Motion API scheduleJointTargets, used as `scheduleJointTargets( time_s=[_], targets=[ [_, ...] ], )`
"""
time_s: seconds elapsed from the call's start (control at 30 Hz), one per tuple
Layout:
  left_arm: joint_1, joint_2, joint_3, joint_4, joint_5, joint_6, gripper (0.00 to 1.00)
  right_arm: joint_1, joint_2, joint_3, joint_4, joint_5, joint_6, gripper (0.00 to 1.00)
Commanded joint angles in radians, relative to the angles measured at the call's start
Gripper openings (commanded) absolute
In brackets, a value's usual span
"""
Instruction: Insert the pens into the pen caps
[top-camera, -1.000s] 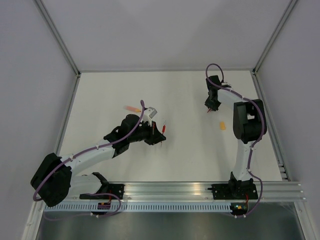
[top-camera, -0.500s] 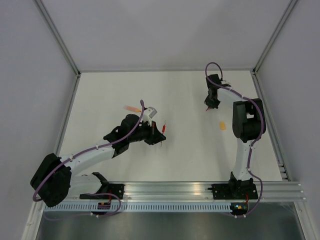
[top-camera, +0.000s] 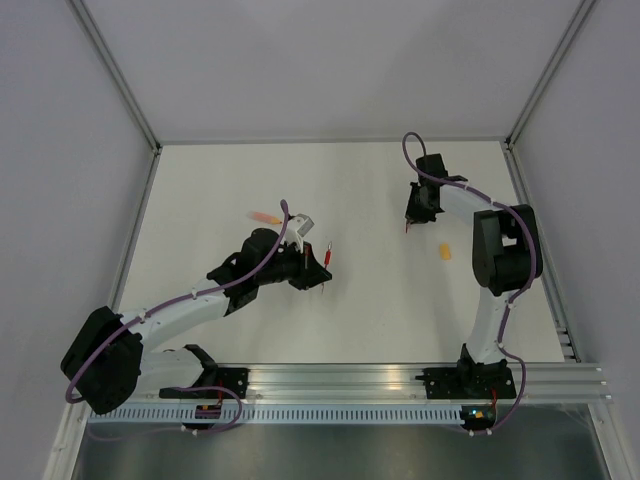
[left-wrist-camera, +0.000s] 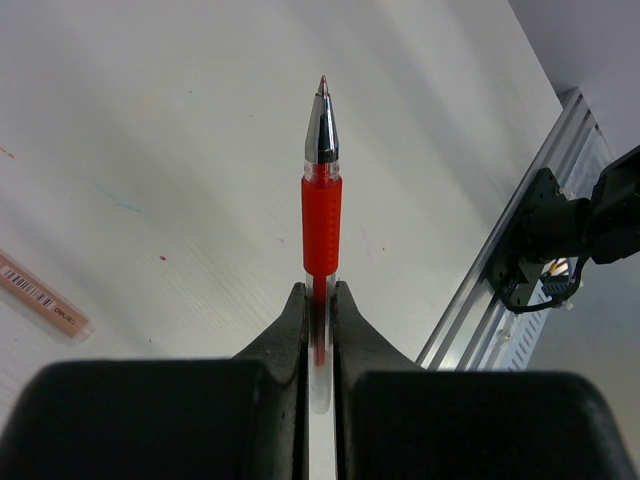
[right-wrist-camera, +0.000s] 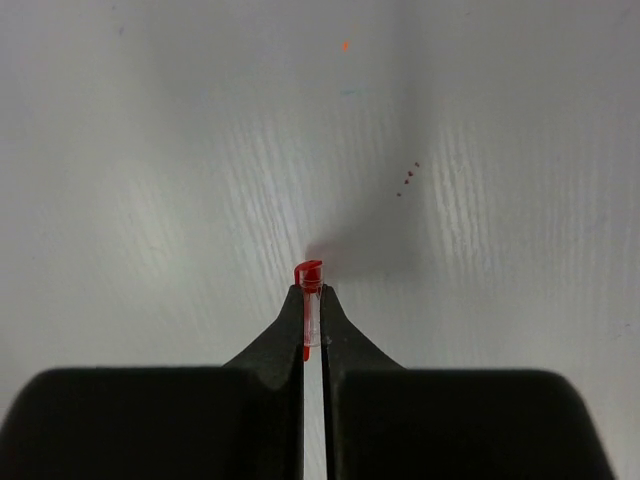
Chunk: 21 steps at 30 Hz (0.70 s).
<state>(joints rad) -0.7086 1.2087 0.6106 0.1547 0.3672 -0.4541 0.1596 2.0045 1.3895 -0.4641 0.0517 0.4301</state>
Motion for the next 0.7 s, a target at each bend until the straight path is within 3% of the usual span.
scheduleJointTargets(
  time_s=[0.0,0.2,0.53,0.67],
  targets=[
    [-0.002,-0.015,0.035,0.009,-0.001,0.029,0.02,0.004,-0.067,-0.05,0.016,-0.121,-0.113,0.0],
    [-0.002,-0.008,0.037,0.017,0.004,0.029,0.02,0.006,-0.15,-0.214,0.152,-0.248,-0.116,0.0],
    [-0.003,0.018,0.037,0.034,0.018,0.031,0.02,0.02,-0.243,-0.354,0.364,-0.384,-0.062,0.0],
    [-0.003,0.015,0.023,0.084,0.087,0.019,0.02,0.037,-0.305,-0.414,0.455,-0.46,-0.007,0.0]
  ],
)
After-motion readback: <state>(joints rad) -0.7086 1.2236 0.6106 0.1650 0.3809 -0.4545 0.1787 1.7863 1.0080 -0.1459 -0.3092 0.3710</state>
